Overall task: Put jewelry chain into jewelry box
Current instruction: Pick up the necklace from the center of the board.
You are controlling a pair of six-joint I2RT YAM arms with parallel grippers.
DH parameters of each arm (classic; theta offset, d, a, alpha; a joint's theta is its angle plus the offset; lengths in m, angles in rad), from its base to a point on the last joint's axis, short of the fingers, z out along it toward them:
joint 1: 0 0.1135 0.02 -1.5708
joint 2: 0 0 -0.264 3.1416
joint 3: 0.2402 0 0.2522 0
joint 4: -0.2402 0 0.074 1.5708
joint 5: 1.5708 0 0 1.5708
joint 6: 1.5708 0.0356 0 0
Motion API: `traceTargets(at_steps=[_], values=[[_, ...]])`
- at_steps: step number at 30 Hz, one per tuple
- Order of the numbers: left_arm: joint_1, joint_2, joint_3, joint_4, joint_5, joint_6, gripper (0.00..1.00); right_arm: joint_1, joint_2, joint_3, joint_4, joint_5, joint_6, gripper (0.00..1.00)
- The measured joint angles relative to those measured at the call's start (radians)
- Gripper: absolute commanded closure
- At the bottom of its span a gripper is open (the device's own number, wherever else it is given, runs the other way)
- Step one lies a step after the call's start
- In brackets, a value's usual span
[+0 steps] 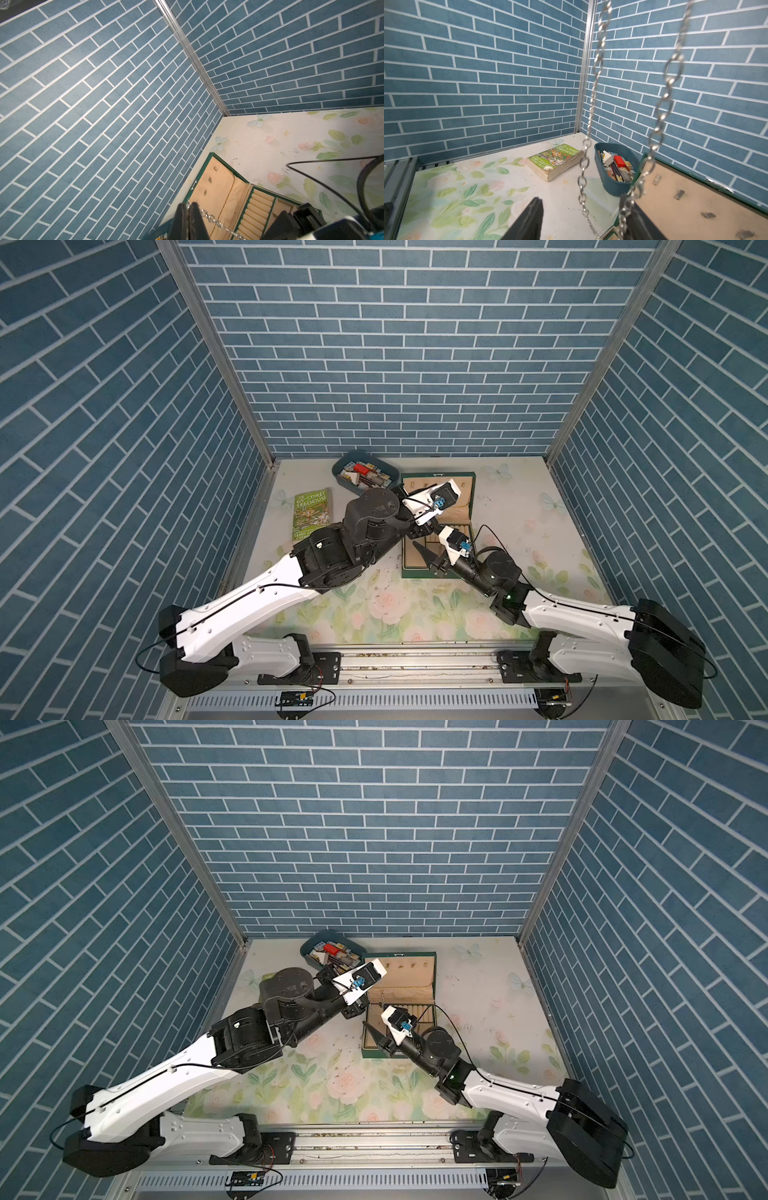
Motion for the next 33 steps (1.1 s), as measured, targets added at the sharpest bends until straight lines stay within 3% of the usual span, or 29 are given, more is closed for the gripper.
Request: traceTargets(at_steps=[8, 15, 23, 33], values=[[-0.001, -0.028, -0.093, 0.032, -0.064, -0.012, 1.0, 0.0, -0.222, 0.0, -0.179, 0.059, -0.002, 0.27], [-0.001, -0.038, -0.2, 0.109, -0.128, -0.026, 1.0, -0.024, -0.36, -0.01, -0.312, 0.212, 0.05, 0.26], [-0.001, -0.057, -0.32, 0.192, -0.172, -0.045, 1.0, -0.265, -0.211, 0.119, -0.487, 0.265, 0.521, 0.36], [-0.001, -0.064, -0.399, 0.262, -0.187, -0.076, 1.0, -0.45, 0.033, 0.208, -0.484, 0.105, 1.019, 0.4]])
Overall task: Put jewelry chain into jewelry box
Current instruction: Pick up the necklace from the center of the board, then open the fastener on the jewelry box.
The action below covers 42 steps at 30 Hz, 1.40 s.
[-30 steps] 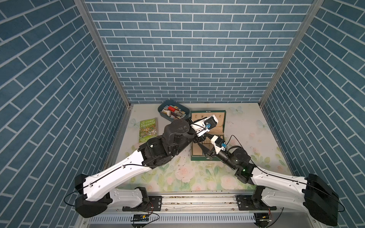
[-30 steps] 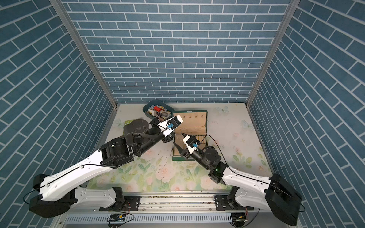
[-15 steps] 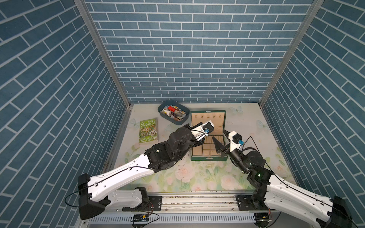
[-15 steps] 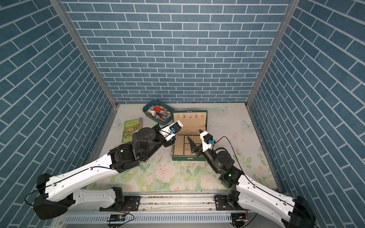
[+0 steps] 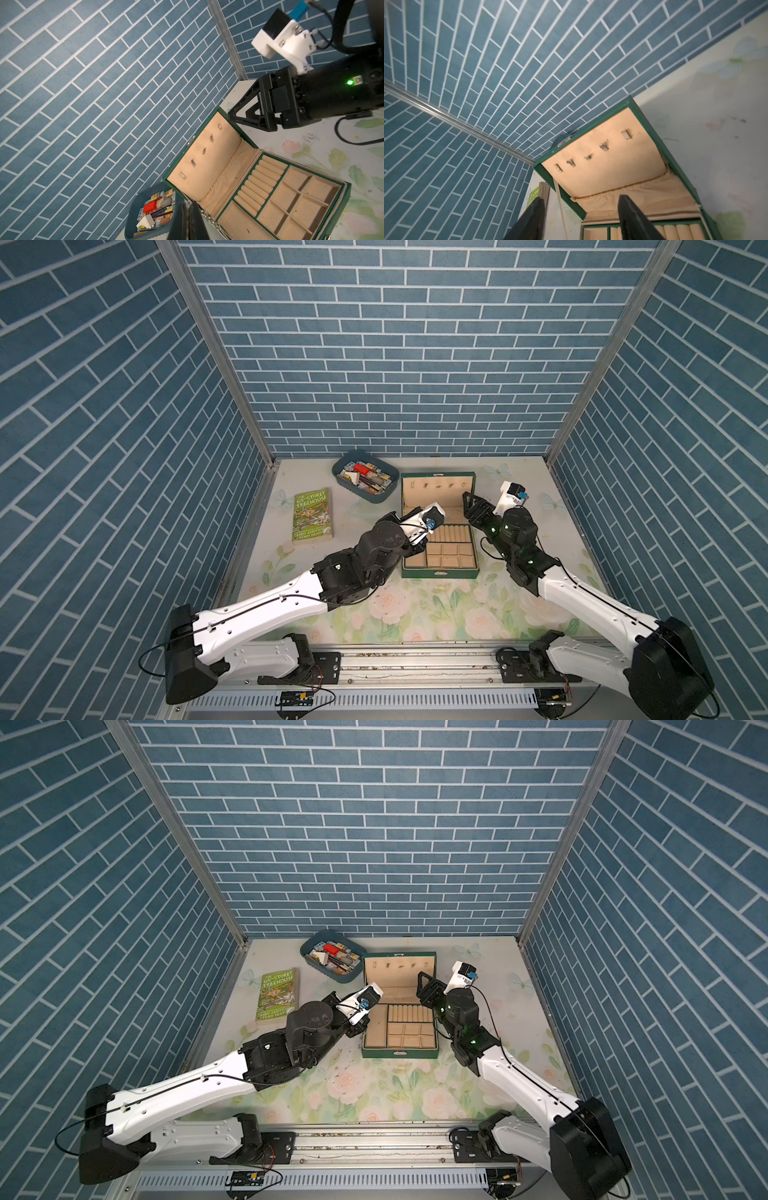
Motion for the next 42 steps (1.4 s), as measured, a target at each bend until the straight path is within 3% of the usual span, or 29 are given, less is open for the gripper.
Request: traceTargets(at_steps=[7, 19, 26, 42], values=[[0.0, 0.004, -0.001, 0.025, 0.0, 0.0, 1.0, -0.06, 0.158, 0.041, 0.042, -0.092, 0.173, 0.43], [0.0, 0.026, -0.001, 0.036, 0.002, 0.0, 1.0, -0.062, 0.386, 0.172, 0.138, -0.208, 0.365, 0.46], [0.0, 0.031, -0.002, 0.036, 0.004, 0.001, 1.0, -0.062, 0.451, 0.183, 0.19, -0.233, 0.455, 0.49], [0.0, 0.032, -0.016, 0.044, 0.005, 0.001, 1.0, -0.021, 0.519, 0.253, 0.234, -0.201, 0.526, 0.56]])
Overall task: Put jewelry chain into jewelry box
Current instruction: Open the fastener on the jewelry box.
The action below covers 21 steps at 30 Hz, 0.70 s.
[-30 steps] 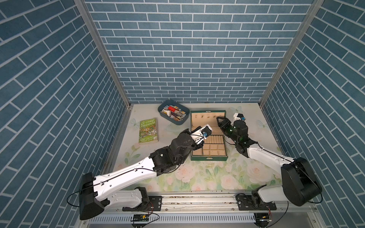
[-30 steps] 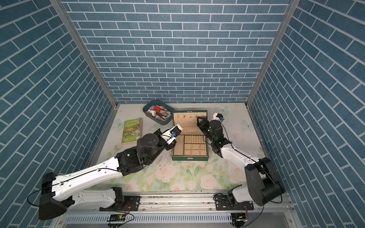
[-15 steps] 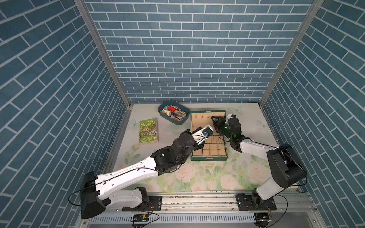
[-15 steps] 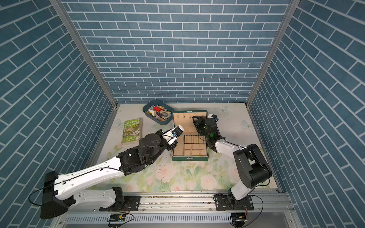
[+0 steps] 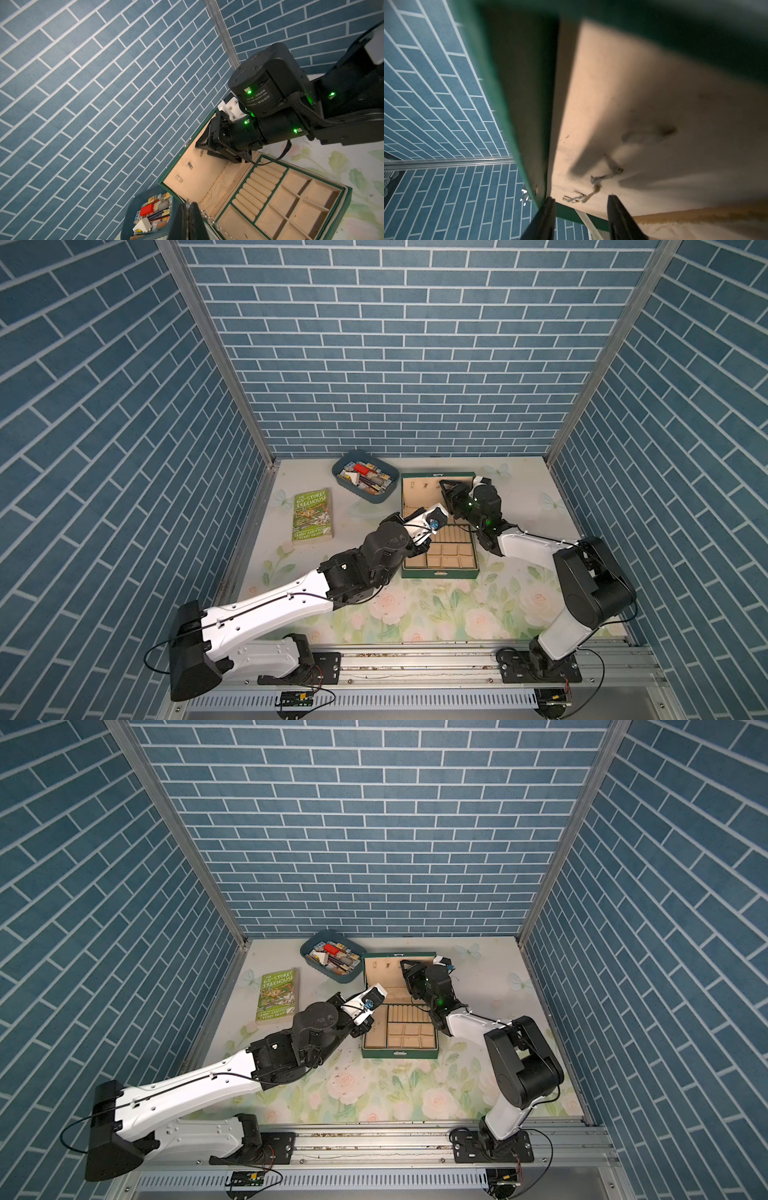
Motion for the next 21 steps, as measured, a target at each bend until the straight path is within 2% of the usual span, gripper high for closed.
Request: traceTargets(at_steps=[12, 21], values=[[0.0, 0.0, -0.003, 0.0, 0.0, 0.0, 1.0, 0.032, 0.008, 0.01, 0.0, 0.12, 0.034, 0.64], [0.0, 0.0, -0.018, 0.006, 0.0, 0.0, 1.0, 0.039, 0.008, 0.01, -0.001, 0.15, 0.043, 0.67]])
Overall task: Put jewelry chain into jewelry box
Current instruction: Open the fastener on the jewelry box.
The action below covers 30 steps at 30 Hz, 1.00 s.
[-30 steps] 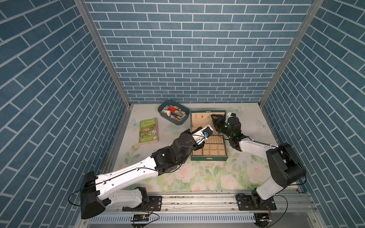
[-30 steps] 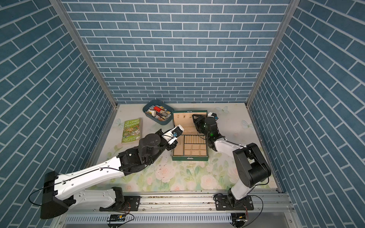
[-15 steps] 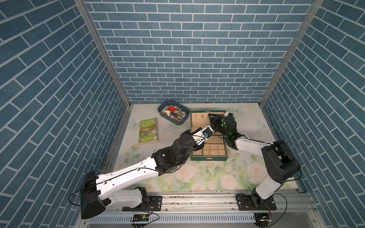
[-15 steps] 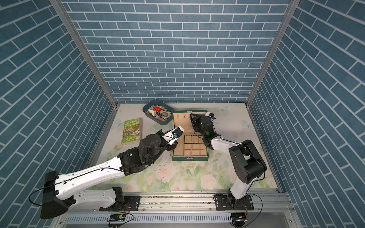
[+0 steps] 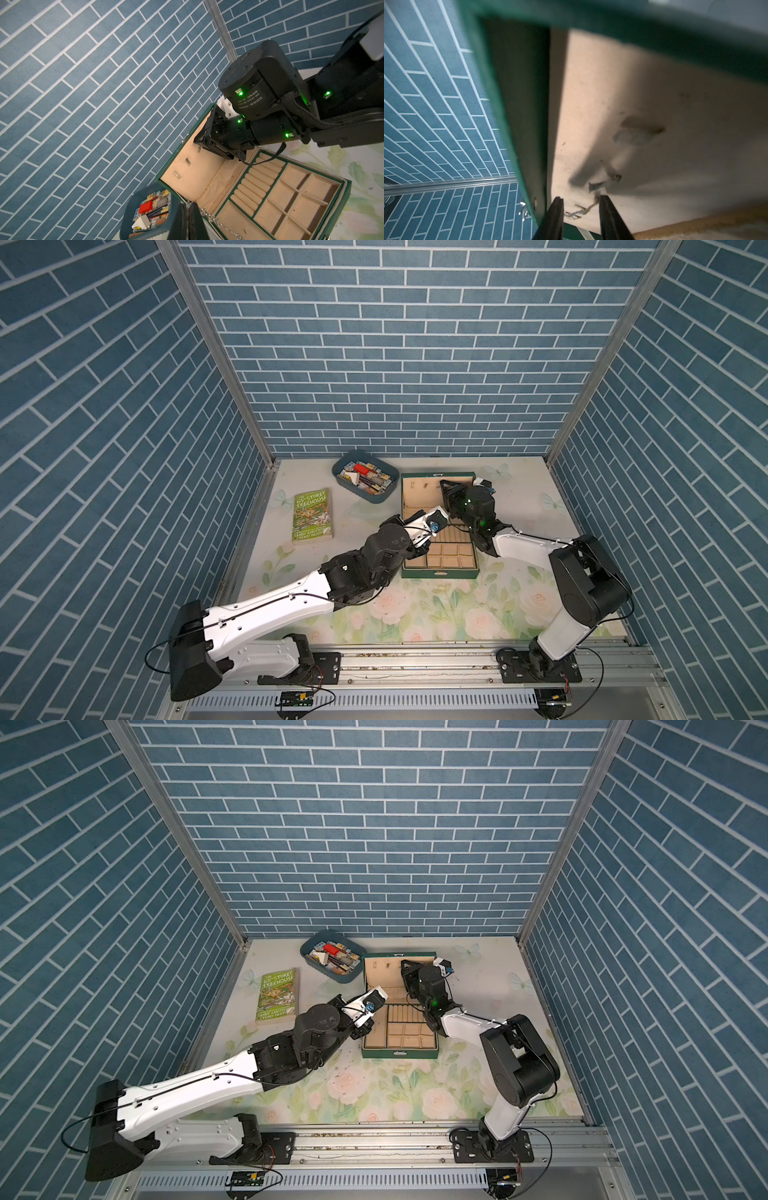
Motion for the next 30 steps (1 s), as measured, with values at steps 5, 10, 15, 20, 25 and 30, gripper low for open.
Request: traceTargets(at_steps=[5, 10, 15, 20, 25, 30], values=[[0.0, 0.0, 0.0, 0.001, 0.0, 0.0, 1.0, 0.004, 0.0, 0.0, 0.0, 0.001, 0.001, 0.68], [0.0, 0.0, 0.0, 0.001, 0.0, 0.0, 1.0, 0.006, 0.002, 0.0, 0.0, 0.005, 0.006, 0.71], [0.0, 0.0, 0.0, 0.001, 0.0, 0.0, 1.0, 0.006, 0.014, 0.0, -0.005, 0.009, 0.008, 0.72], [0.0, 0.0, 0.0, 0.001, 0.0, 0.0, 1.0, 0.006, 0.032, 0.0, -0.006, 0.012, 0.008, 0.73], [0.0, 0.0, 0.0, 0.002, 0.0, 0.0, 1.0, 0.006, 0.033, 0.0, -0.006, 0.015, 0.008, 0.75], [0.0, 0.0, 0.0, 0.002, 0.0, 0.0, 1.0, 0.006, 0.033, 0.0, -0.004, 0.018, 0.008, 0.78]])
